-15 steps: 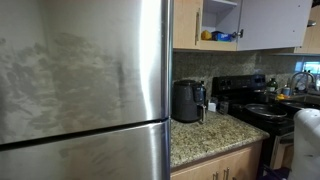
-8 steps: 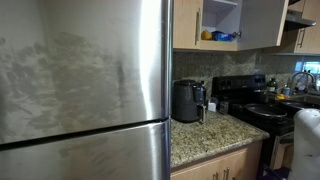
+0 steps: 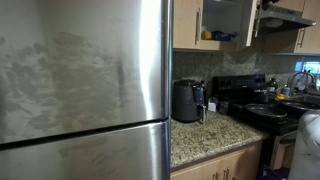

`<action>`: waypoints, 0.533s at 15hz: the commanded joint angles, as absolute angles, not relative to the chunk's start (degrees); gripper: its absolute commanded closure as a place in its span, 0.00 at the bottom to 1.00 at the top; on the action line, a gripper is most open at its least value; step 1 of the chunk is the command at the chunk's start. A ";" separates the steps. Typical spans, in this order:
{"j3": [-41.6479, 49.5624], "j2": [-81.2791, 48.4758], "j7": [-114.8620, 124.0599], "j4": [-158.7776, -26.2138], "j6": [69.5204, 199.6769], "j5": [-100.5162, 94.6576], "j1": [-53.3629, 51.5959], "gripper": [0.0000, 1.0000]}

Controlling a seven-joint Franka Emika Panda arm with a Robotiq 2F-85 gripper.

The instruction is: Close the top right cupboard door

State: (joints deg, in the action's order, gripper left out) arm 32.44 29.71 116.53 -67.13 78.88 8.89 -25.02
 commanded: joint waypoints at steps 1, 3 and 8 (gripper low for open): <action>18.14 32.40 115.77 -74.93 85.83 -0.32 -21.40 0.00; 12.52 32.35 117.53 -75.95 87.56 -4.45 -21.97 0.00; 7.75 37.06 114.90 -75.05 94.13 0.08 -12.02 0.00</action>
State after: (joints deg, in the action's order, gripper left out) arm 5.90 32.52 118.56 -73.53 89.90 -6.03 -21.09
